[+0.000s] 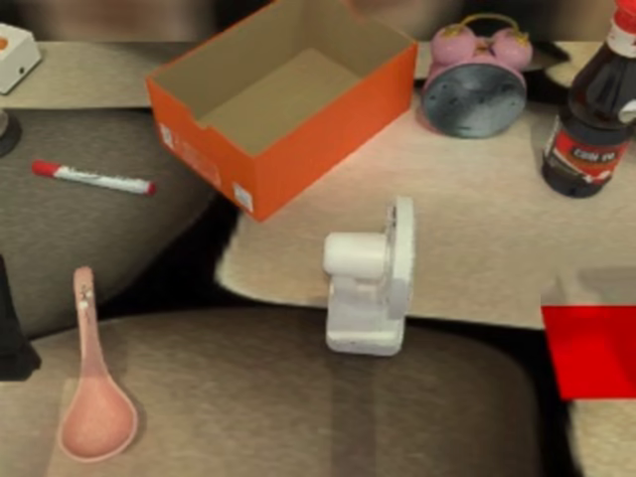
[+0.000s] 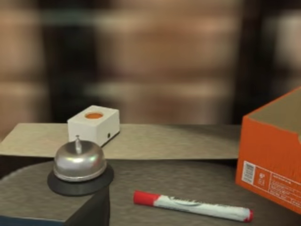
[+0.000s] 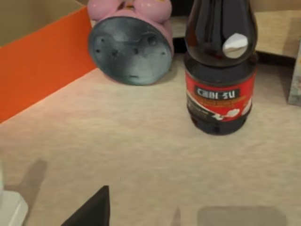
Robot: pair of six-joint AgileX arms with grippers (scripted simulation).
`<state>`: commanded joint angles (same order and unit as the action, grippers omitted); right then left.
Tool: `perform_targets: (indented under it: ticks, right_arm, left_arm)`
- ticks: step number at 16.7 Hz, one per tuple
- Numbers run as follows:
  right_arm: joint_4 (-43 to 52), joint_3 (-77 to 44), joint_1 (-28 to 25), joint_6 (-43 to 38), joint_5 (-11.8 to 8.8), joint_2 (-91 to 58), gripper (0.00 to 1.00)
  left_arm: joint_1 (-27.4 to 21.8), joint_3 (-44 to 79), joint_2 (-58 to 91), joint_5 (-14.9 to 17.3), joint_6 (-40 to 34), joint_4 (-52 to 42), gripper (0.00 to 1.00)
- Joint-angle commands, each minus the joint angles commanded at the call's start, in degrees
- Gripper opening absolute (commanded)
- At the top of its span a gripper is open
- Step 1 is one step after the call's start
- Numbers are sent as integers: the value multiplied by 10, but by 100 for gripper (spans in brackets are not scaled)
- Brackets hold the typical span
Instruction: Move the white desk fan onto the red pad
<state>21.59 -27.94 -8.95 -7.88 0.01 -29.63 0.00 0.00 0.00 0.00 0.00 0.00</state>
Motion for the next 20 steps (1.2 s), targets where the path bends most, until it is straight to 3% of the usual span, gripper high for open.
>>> perform_targets:
  ticks: [13, 20]
  right_arm:
    - [461, -696, -198, -237, -2, -655, 100]
    - [652, -951, -272, -335, 1, -922, 100]
  left_arm:
    - [0, 0, 0, 0, 0, 0, 100]
    - [0, 0, 0, 0, 0, 0, 100]
